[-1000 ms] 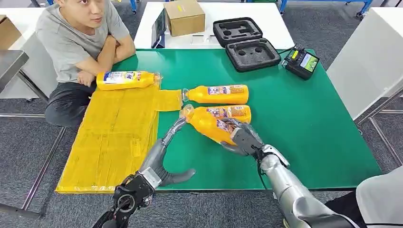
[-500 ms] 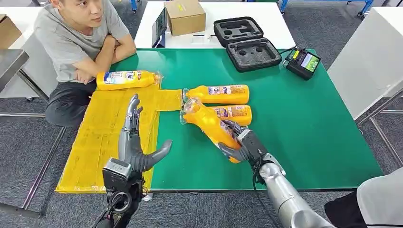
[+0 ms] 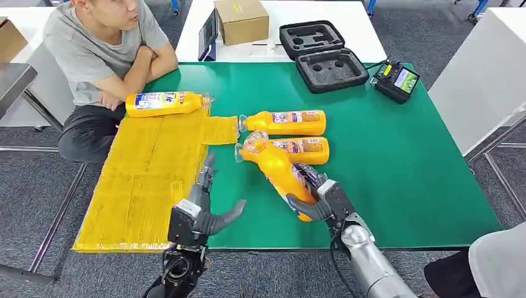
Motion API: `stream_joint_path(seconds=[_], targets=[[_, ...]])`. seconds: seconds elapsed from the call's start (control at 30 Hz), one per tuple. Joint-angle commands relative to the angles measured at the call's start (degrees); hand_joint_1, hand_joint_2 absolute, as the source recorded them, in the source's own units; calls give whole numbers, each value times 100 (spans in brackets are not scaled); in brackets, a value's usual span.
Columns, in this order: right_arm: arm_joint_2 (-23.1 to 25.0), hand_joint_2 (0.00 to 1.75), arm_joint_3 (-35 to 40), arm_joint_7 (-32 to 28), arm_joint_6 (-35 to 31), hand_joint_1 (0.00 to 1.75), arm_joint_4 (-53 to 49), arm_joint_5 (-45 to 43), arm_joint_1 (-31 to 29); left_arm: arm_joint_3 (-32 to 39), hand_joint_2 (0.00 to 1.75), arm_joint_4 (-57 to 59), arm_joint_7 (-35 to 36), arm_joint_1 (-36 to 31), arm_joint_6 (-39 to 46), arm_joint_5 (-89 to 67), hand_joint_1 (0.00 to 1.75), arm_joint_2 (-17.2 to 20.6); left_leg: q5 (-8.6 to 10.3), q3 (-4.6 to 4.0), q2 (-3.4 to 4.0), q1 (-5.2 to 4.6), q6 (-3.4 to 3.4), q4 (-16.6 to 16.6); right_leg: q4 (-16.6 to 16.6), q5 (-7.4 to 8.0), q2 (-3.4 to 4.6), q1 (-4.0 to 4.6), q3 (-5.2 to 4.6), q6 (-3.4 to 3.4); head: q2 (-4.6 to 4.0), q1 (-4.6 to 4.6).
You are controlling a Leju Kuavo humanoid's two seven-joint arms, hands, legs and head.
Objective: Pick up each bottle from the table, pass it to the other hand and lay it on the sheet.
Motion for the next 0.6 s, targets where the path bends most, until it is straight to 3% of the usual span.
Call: stream_joint_path(seconds=[0.03,0.6], targets=[[-42,175,136,15,-15,175,-765,-46,215,-459,175,1486,67,-580,-299,138,0,-102,-5,16,-14,2,-8,-5,-4,-8,-5,1,19,-7,0,-2],[125,175,438,15,-81,175,-1300,102,513,-273,175,1652,79,-987,-444,517,0,-187,-8,9,-6,4,-8,0,0,-8,2,3,11,-7,0,-2]])
